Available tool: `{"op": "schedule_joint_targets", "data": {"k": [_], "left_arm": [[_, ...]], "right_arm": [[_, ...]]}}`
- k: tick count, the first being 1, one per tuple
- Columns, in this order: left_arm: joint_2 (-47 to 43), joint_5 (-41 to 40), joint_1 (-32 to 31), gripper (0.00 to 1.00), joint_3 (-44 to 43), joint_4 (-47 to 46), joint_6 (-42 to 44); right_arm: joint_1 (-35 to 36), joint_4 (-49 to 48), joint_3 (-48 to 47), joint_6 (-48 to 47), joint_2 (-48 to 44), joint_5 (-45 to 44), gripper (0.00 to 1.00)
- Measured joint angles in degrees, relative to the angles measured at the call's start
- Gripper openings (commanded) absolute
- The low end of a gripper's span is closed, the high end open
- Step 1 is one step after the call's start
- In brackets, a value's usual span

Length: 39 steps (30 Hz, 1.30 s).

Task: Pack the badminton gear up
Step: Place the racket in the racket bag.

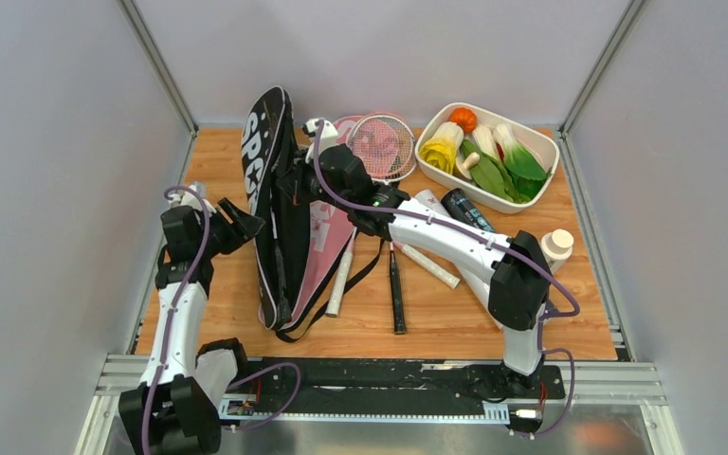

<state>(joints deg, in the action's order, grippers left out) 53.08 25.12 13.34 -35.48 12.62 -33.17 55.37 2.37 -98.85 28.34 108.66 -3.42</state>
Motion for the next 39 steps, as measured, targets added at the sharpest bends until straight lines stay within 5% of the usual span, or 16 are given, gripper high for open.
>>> {"op": "schedule_joint_targets", "data": {"k": [9,12,13,15,20,30,39], "left_arm": [[-4.17,-0.26,-6.08,0.62,2.95,1.62,2.19],[-4.42,-2.78,-8.2,0.31,3.78,3.19,2.73],[-4.39,-3.72,-8.96,0.11,4.13,3.54,3.02],[-3.76,-5.07,-9.75,0.01,4.11,4.52,3.39],[-4.0,-10.82,-10.27,0.0,-1.01,10.25,4.17],[-11.06,-13.16,-7.23,0.0,2.23,11.76,0.87],[-9.07,-13.29,-4.74,0.0,2.89,10.54,-0.02]], "right_arm": [[0.07,-0.02,-0.24,0.0,0.0,0.5,0.0],[0.07,0.24,-0.76,0.0,0.09,0.48,0.0],[0.07,0.46,-1.36,-0.07,0.28,0.48,0.0],[0.07,0.81,-3.61,-0.44,1.16,0.44,0.0],[-0.33,1.09,-5.09,-0.76,1.4,-0.7,0.0],[-5.53,-0.48,19.54,2.08,-6.47,0.68,0.0],[-10.23,-4.85,29.79,3.26,-13.66,7.52,0.06]]}}
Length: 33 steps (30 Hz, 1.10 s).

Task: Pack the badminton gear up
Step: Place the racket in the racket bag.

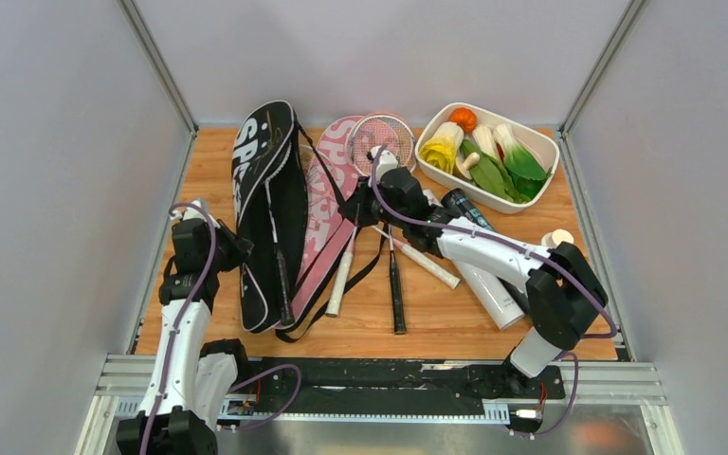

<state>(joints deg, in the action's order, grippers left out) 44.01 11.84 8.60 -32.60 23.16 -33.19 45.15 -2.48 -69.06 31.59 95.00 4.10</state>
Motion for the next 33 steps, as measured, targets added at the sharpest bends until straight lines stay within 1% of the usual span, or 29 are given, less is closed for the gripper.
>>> {"op": "schedule_joint_targets", "data": {"k": [2,4,8,13,14,16,17,18,21,23,25,26,28,29,33], "left_arm": [[0.02,0.55,0.15,0.0,0.24,-0.44,-0.28],[-0.04,1.53,0.17,0.0,1.2,-1.84,-0.85],[0.0,3.45,0.28,0.0,5.03,-4.63,-2.6],[0.96,6.32,0.37,0.0,7.69,-7.28,-5.16],[1.07,6.62,0.39,0.0,7.93,-7.76,-5.51],[1.2,7.21,0.42,0.0,8.33,-8.63,-6.03],[1.22,7.41,0.42,0.0,8.46,-8.96,-6.21],[1.22,7.58,0.42,0.0,8.63,-9.22,-6.4],[1.22,7.82,0.44,0.0,9.2,-9.84,-6.82],[1.22,8.07,0.44,0.0,9.73,-10.47,-7.1],[1.22,8.33,0.44,0.0,10.19,-10.86,-7.43],[1.22,8.5,0.44,0.0,10.34,-11.02,-7.52],[1.22,8.7,0.44,0.0,10.49,-11.21,-7.63],[1.22,8.79,0.44,0.0,10.54,-11.34,-7.65],[1.27,8.94,0.44,0.0,10.6,-11.65,-7.72]], "right_arm": [[-0.37,-2.67,2.73,0.87,-1.31,2.14,0.22],[-0.7,-4.48,4.48,1.99,-0.85,5.16,0.32],[-0.2,-4.96,5.51,3.3,1.84,9.05,0.43],[3.43,-6.29,5.66,4.7,3.37,10.01,0.45],[4.33,-7.06,5.16,4.83,4.46,10.43,0.47],[5.88,-8.24,3.13,4.79,7.69,10.67,0.53],[6.56,-8.68,0.72,4.31,11.21,10.47,0.54],[7.04,-8.81,0.44,4.33,11.69,10.49,0.54],[7.93,-7.93,-4.81,2.84,18.64,10.86,0.54],[7.89,-7.39,-7.69,2.1,22.77,11.45,0.58],[7.8,-6.14,-8.85,1.46,25.16,11.98,0.67],[7.8,-5.42,-8.96,1.25,25.79,12.2,0.68],[7.76,-3.34,-8.96,0.52,26.4,12.57,0.68],[7.76,-3.1,-8.96,0.22,26.43,12.66,0.66],[8.04,-2.38,-8.96,-1.11,26.34,12.98,0.53]]}}
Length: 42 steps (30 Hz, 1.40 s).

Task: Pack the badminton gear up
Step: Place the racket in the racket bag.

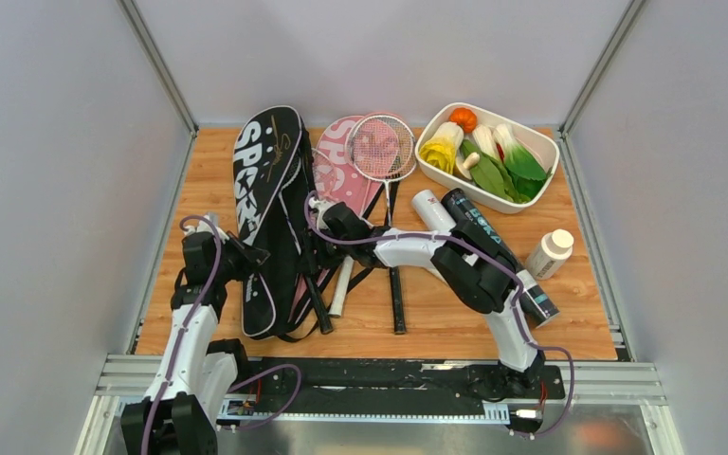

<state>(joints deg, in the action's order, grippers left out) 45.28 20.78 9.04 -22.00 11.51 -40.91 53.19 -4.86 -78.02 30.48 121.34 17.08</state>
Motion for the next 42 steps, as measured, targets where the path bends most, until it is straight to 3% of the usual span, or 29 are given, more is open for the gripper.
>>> {"op": "schedule_joint_targets", "data": {"k": [7,9,10,11,28,42], "left_arm": [[0.39,0.17,0.0,0.0,1.05,-1.25,-0.79],[0.44,0.22,0.0,0.0,1.53,-1.86,-1.27],[0.48,0.28,0.0,0.0,1.75,-2.12,-1.46],[0.48,0.33,0.0,0.0,1.9,-2.32,-1.66],[1.01,0.11,0.0,0.0,2.25,-2.58,-2.47],[1.03,0.24,0.0,0.0,3.02,-3.72,-4.42]], "right_arm": [[0.83,1.2,0.11,0.17,0.13,1.29,0.43],[1.09,1.16,0.11,1.01,0.39,1.42,0.28],[1.16,1.03,0.11,1.49,0.57,1.62,0.08],[1.18,0.74,0.11,2.51,0.72,1.95,0.01],[1.51,-11.91,10.75,14.05,-4.02,0.44,0.0],[2.16,-17.33,8.57,18.67,-5.14,-10.05,0.0]]}}
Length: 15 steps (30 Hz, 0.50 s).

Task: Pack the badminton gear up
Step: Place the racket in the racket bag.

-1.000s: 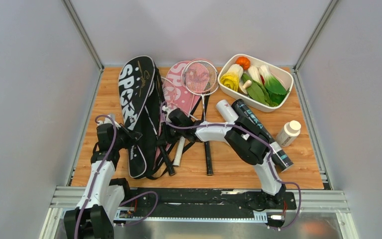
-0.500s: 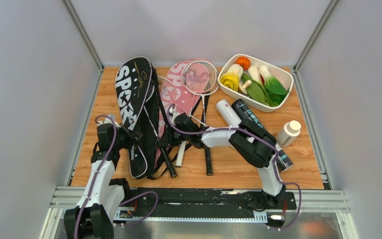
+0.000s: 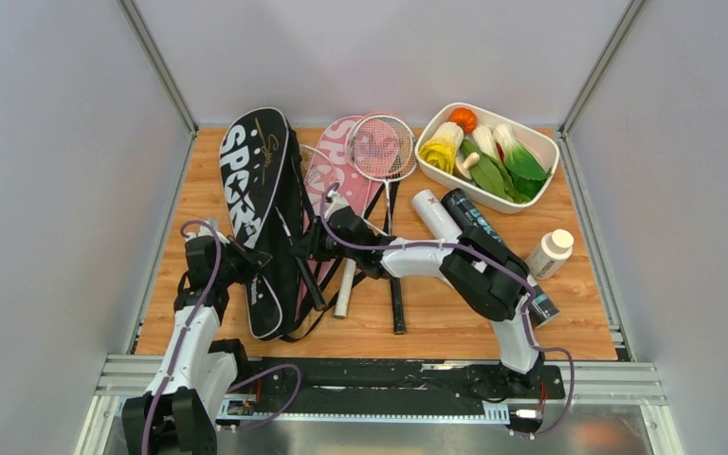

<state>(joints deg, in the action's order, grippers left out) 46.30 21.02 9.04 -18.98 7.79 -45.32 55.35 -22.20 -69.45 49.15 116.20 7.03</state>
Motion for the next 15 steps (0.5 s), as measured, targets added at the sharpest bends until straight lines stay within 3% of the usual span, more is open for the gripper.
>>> {"op": "schedule_joint_targets", "data": {"k": [5,11,15], "left_arm": [[-0.02,0.74,0.09,0.0,1.14,-2.16,-2.01],[-1.53,-0.15,1.01,0.0,3.96,-8.02,-5.4],[-1.68,-0.68,1.22,0.0,4.39,-9.16,-5.84]], "right_arm": [[0.09,2.21,-7.34,1.79,2.45,-4.61,0.0],[1.4,8.68,-21.31,3.82,9.42,-3.98,0.0],[1.36,10.47,-23.47,5.49,10.91,-2.93,0.02]]}}
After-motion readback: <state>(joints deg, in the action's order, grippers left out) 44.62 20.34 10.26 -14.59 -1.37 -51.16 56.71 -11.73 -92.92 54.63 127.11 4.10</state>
